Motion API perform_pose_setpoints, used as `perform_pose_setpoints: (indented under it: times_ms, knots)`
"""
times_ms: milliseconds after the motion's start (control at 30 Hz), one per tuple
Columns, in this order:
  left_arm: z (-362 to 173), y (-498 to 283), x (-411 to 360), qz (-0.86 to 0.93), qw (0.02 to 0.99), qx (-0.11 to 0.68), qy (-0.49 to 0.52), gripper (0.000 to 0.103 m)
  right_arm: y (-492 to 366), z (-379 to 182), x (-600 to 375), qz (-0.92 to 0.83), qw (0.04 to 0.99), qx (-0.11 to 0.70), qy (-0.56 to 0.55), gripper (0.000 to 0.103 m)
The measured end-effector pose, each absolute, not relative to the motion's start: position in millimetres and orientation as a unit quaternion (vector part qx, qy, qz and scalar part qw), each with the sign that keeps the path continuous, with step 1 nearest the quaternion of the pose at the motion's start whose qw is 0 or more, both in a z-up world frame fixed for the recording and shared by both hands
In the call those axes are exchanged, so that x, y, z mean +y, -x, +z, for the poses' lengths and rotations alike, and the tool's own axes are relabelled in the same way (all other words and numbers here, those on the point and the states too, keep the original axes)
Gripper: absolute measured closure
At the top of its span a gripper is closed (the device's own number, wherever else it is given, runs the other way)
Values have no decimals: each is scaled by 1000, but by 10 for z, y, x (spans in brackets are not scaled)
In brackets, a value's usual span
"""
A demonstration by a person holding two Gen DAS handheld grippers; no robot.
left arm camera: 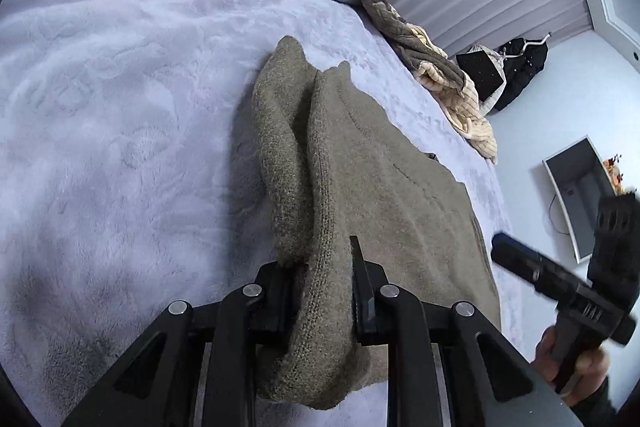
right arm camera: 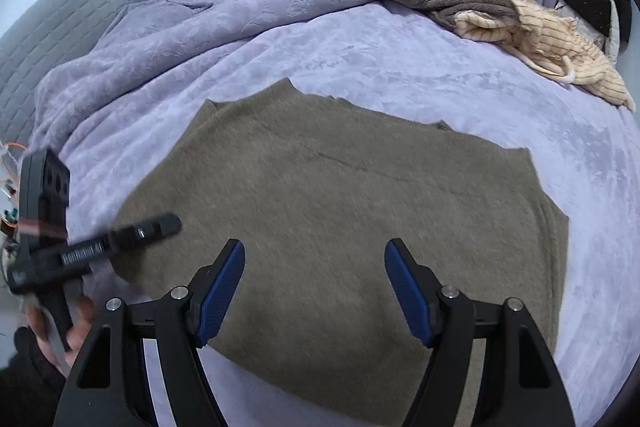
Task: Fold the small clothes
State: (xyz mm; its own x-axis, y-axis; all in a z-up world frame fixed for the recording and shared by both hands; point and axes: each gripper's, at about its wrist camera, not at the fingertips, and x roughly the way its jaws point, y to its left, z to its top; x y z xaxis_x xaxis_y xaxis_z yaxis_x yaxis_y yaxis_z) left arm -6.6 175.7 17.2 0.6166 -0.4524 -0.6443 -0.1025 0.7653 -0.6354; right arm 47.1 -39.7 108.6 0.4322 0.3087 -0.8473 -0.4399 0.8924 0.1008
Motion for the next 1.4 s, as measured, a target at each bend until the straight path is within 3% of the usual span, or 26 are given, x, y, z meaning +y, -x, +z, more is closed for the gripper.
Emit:
perform_pose_setpoints:
  times_ms: [267,467,600,633,700,767,1133,1400]
  knots:
    - [270,141,1569,-84,872,419,238,79,-1501,940,794,277,773,571,17,24]
    - [276,133,1507,-76,878,423,210,79,-1751,463,1388,219,729,644,72,24]
    - [273,117,1460,-68,880,430,191,79,-1687,367,1642,218,725,640,135,24]
    - [271,113,1461,-67,880,431,189,79,-1658,355,1676,216,728,632,153,28]
    - [272,110,1457,-62,879,434,187,79,-1620,321,1670,207,733,622,180,80]
    - [280,116,1440,-60,879,436,183,79,-1614,340,1558,221,737,619,159,87]
    - [475,227,1169,-38,887,436,147,79,-1581,692,1131,285,756,584,83,88]
    - [647,260,540,7,899,436,27,79,-1656,824,742,330,771,543,26,89]
